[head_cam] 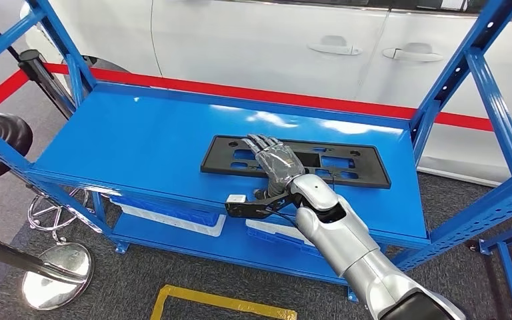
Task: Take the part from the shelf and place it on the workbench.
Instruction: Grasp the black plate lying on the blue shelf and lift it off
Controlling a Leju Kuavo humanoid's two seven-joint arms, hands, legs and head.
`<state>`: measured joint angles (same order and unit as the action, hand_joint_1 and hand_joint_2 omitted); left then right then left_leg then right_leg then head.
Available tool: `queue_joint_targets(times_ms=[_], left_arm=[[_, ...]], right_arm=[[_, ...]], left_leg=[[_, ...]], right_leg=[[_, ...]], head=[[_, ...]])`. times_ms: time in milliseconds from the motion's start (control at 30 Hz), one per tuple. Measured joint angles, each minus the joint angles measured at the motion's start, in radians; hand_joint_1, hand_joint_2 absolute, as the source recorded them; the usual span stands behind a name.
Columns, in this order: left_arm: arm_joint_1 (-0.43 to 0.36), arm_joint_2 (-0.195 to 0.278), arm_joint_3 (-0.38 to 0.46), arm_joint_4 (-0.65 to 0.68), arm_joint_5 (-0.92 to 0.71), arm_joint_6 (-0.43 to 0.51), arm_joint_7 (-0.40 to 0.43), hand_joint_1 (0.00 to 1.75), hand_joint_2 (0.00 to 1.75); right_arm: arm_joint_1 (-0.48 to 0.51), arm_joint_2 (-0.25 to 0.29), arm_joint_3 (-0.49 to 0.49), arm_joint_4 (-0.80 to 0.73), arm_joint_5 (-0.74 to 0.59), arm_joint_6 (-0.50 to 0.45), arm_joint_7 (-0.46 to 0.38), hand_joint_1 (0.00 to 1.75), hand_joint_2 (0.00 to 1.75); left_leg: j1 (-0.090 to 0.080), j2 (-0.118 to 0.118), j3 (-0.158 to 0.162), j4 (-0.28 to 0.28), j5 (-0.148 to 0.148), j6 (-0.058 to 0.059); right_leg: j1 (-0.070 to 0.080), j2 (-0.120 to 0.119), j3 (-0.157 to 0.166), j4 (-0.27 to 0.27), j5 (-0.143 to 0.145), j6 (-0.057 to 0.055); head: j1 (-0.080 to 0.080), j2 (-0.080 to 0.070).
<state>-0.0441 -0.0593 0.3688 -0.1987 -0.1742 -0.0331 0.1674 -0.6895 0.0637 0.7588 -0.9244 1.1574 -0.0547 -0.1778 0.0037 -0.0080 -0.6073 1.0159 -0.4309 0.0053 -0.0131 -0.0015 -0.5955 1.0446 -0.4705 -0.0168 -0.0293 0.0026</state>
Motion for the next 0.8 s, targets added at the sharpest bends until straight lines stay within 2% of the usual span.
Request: queue_joint_targets(times_ms=[133,167,333,500,667,800], left_arm=[[0.0,-0.003,0.007,0.0,-0.003,0.0,-0.001,0.0,0.0],[0.001,-0.003,0.007,0.0,-0.003,0.0,-0.001,0.0,0.0],[0.001,-0.003,0.008,0.0,-0.003,0.0,-0.001,0.0,0.0],[0.0,-0.003,0.013,0.0,-0.006,-0.002,-0.001,0.0,0.0],[0.0,-0.003,0.025,0.0,-0.024,-0.029,-0.003,0.0,0.0],[-0.001,-0.003,0.033,0.0,-0.041,-0.04,-0.013,0.0,0.0]], right_arm=[[-0.01,0.002,0.003,0.005,0.0,0.0,0.001,0.0,1.75],[-0.011,0.002,0.004,0.007,0.0,0.0,0.001,0.0,1.75],[-0.012,0.002,0.004,0.01,0.0,0.0,0.001,0.0,1.75],[-0.012,0.002,0.004,0.011,0.004,-0.004,0.005,0.0,1.75],[-0.023,0.015,0.005,0.036,0.077,-0.045,0.067,0.0,1.75],[-0.062,0.043,0.006,0.126,0.144,-0.057,0.125,0.0,1.75]], left_leg=[[0.0,0.0,0.008,-0.015,0.007,-0.001],[-0.002,0.0,0.007,-0.014,0.006,0.001],[-0.008,0.0,0.007,-0.011,0.003,0.012],[-0.01,0.0,0.007,-0.01,0.003,0.018],[-0.01,0.0,0.007,-0.01,0.003,0.018],[-0.01,0.0,0.008,-0.01,0.003,0.018]], right_leg=[[0.004,-0.001,0.009,-0.015,0.007,-0.034],[0.002,-0.001,0.01,-0.016,0.006,-0.034],[-0.002,-0.001,0.014,-0.019,0.008,-0.026],[-0.006,-0.001,0.016,-0.025,0.01,0.0],[-0.006,-0.001,0.016,-0.025,0.01,0.007],[-0.006,-0.001,0.016,-0.024,0.009,0.009]], head=[[0.003,0.0],[0.003,0.0],[0.003,0.0],[0.003,0.0],[0.003,0.0],[0.003,0.0]])
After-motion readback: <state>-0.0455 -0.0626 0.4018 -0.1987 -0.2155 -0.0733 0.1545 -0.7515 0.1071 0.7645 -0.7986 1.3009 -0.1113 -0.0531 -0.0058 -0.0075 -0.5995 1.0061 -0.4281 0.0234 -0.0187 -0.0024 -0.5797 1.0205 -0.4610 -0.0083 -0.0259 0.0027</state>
